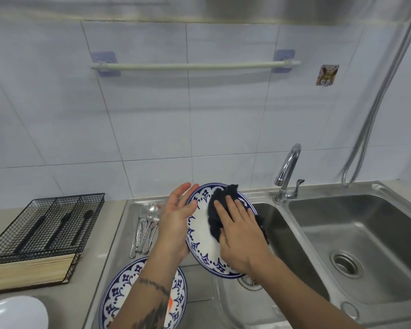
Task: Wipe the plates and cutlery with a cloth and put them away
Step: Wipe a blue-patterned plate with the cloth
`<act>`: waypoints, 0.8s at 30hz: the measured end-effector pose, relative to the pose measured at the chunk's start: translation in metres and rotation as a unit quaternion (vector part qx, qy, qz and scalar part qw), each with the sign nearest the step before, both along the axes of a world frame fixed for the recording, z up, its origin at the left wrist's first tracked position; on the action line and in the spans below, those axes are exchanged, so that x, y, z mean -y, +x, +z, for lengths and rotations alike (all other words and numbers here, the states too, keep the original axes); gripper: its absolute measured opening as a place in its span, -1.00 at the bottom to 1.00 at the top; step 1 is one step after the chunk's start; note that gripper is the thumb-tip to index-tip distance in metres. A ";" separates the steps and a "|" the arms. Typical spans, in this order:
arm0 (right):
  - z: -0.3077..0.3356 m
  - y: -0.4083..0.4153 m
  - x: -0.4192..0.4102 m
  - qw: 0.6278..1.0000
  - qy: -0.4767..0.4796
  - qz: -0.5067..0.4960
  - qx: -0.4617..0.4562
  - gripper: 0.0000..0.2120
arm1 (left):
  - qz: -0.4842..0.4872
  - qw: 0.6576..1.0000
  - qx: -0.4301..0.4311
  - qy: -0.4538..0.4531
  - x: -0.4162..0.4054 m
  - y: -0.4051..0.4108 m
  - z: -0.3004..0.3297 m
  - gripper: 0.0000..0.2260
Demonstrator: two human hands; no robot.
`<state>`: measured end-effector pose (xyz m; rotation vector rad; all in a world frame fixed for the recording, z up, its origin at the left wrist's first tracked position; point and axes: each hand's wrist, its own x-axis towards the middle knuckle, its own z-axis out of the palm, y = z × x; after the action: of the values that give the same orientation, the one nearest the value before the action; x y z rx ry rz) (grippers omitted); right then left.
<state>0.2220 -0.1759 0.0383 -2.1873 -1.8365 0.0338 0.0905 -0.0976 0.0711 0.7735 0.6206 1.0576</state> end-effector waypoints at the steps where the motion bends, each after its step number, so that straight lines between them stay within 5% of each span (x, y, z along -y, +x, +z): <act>1: 0.000 0.003 0.002 1.000 -0.007 -0.009 -0.005 -0.36 | 0.009 1.000 -0.004 0.001 0.001 0.001 0.001 -0.62; 10: 0.003 0.004 0.017 0.972 0.015 0.197 -0.126 -0.32 | 0.078 0.997 -0.026 -0.012 0.003 0.009 0.002 -0.65; 17: -0.006 0.023 0.001 0.989 -0.010 0.100 -0.104 -0.36 | 0.110 0.993 -0.041 -0.009 0.003 0.001 0.003 -0.64; 24: -0.008 -0.019 -0.006 0.980 0.038 0.173 -0.095 -0.42 | 0.114 0.993 -0.024 -0.026 0.001 -0.029 -0.003 -0.65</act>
<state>0.2035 -0.1695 0.0303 -1.7250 -2.0445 0.2306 0.0612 -0.0990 0.0678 0.6944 0.7893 1.2293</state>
